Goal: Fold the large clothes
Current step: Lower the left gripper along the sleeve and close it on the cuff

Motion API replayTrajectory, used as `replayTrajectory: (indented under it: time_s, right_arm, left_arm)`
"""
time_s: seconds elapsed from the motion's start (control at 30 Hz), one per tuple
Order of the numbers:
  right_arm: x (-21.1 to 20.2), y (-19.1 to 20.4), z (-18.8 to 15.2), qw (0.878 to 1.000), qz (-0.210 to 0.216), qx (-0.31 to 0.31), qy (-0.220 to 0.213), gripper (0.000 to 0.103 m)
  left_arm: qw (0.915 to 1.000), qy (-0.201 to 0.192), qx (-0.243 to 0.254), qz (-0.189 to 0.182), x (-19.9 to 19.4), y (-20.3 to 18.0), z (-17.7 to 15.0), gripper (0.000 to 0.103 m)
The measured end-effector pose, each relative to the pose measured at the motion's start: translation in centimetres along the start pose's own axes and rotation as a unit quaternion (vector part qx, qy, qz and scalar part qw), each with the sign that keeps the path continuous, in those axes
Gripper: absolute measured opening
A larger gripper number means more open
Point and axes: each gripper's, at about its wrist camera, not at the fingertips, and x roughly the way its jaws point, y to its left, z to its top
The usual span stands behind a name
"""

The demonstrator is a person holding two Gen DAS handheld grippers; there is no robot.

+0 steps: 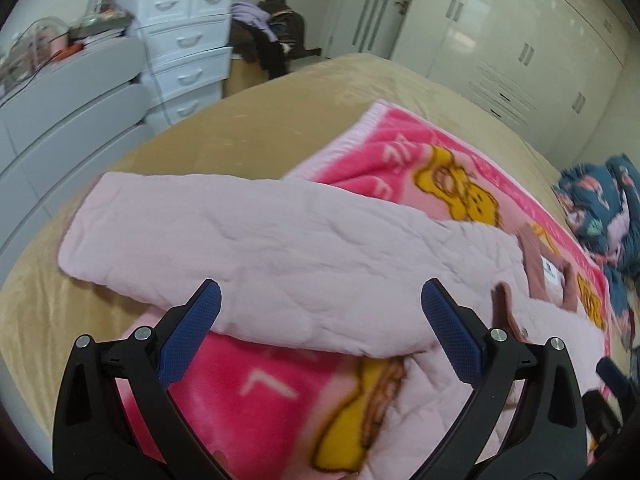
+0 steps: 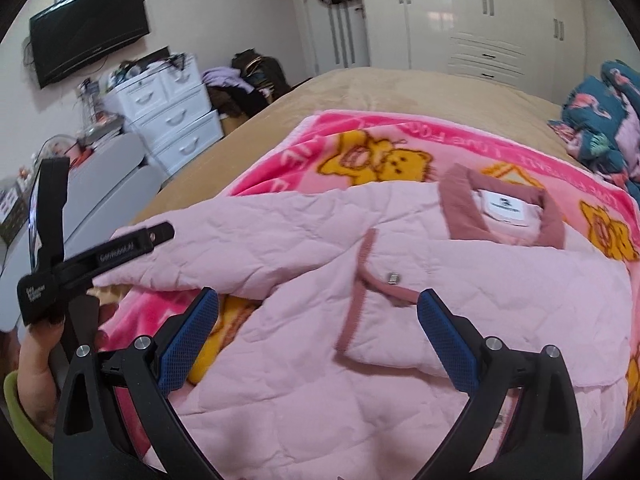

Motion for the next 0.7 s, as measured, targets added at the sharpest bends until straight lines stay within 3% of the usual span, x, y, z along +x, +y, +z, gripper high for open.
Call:
replayTrajectory:
  time_s: [0.7]
  right_arm:
    - [4.5, 8.3, 2.4, 0.994, 0.067, -0.082, 0.022, 0.099]
  left_arm:
    - [0.9916, 0.0, -0.122, 0.044, 0.3, 8.9, 1.0, 0.094]
